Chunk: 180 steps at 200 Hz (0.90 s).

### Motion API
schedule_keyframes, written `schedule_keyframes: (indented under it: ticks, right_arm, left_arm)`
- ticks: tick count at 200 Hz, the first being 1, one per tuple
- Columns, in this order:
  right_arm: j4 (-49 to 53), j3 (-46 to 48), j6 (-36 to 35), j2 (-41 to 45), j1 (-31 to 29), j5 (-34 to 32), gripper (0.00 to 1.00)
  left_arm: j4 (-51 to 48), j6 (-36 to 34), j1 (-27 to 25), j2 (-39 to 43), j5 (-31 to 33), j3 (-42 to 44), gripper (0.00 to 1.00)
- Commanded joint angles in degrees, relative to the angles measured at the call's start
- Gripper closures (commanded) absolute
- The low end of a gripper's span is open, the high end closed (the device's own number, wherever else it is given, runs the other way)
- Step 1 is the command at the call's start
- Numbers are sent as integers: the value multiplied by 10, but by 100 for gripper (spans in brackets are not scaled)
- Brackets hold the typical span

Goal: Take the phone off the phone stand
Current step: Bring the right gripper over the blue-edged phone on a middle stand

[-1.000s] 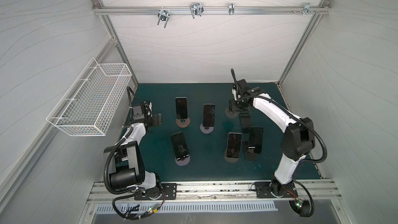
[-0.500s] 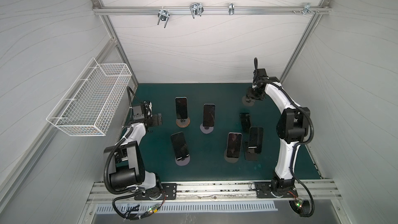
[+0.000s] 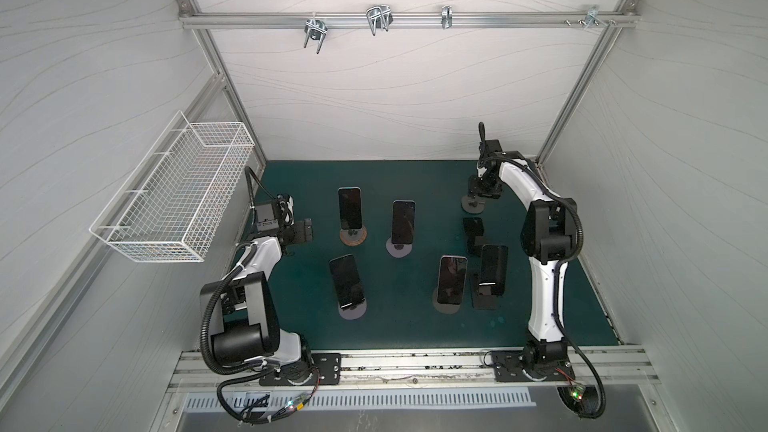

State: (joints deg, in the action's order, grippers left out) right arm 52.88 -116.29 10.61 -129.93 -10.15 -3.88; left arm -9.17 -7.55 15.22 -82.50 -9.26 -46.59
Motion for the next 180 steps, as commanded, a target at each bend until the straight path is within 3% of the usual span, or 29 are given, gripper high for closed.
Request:
schedule_keyframes:
  ticks: [1,31,62,141,180]
  right_arm:
    - [18,-10,-10,-5,0,-2,38]
    - [18,-4,-7,10,0,-2,22]
    - [19,3,1,45,-1,1,13]
    - [-22,109,42,216,-48,-2,8]
    - [-44,157,112,271,-127,6,8]
  left_arm:
    - [7,-13,-1,12,-8,0,6]
    - [4,-12,-1,9,-6,-3,6]
    - [4,-13,0,9,-8,-2,6]
    - [2,-12,0,7,-8,-4,6]
    - [-1,-12,0,4,-7,-8,6]
